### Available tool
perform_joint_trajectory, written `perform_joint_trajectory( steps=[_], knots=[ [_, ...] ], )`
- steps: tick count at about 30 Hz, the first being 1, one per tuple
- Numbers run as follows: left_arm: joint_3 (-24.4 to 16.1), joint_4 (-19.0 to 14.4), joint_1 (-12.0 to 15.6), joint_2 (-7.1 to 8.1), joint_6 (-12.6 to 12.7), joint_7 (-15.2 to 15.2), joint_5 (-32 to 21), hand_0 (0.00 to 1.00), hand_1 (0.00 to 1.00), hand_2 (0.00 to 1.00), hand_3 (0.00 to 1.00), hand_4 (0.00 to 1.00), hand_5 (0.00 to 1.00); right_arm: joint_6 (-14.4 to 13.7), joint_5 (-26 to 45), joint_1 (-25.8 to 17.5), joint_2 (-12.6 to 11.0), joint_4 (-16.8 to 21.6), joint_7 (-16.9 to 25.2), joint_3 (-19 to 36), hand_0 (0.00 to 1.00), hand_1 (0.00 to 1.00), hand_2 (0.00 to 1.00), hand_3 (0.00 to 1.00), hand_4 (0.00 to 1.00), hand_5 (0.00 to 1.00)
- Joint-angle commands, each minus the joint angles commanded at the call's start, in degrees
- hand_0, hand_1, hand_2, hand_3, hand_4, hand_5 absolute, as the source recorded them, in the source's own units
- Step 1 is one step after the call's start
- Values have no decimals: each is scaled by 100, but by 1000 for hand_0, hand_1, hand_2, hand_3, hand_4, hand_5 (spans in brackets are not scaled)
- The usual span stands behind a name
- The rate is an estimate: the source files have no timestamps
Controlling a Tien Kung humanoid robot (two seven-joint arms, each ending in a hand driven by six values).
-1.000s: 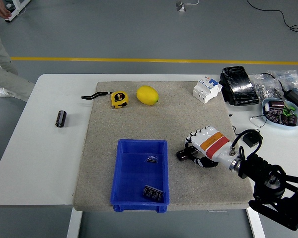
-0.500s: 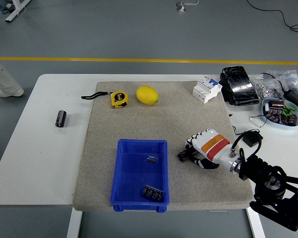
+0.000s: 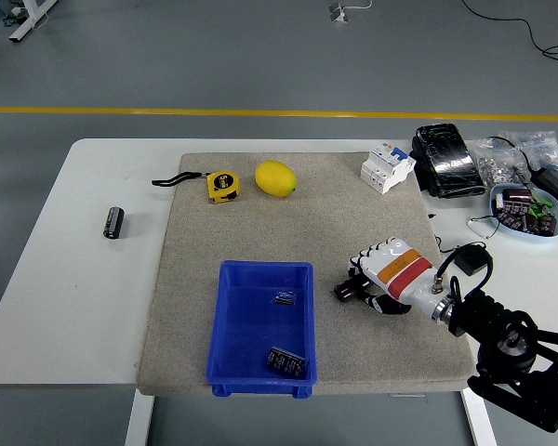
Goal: Pick up the battery,place it into the box
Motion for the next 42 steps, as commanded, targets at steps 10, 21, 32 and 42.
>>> perform_joint_trajectory(
  steps=[10, 21, 32, 42],
  knots=[
    [-12, 4, 24, 12, -4, 5, 10, 688, 671, 712, 622, 640, 652, 54, -21, 0, -53, 39, -29, 83, 290, 462, 512, 503, 701, 134],
    [-34, 6, 55, 13, 3, 23, 48, 687, 670, 714, 622, 642, 652, 65, -47, 16, -98, 82, -39, 163, 295, 461, 512, 505, 684, 130],
    [-40, 8, 65, 14, 3, 30, 58, 689, 670, 713, 622, 642, 653, 407, -127, 2, -118, 65, -57, 151, 349, 499, 558, 592, 743, 150],
    [-13, 9, 35, 10, 23, 24, 28, 687, 669, 715, 623, 642, 653, 590, -213, 19, -130, 115, 28, 217, 400, 558, 641, 691, 865, 195]
  ],
)
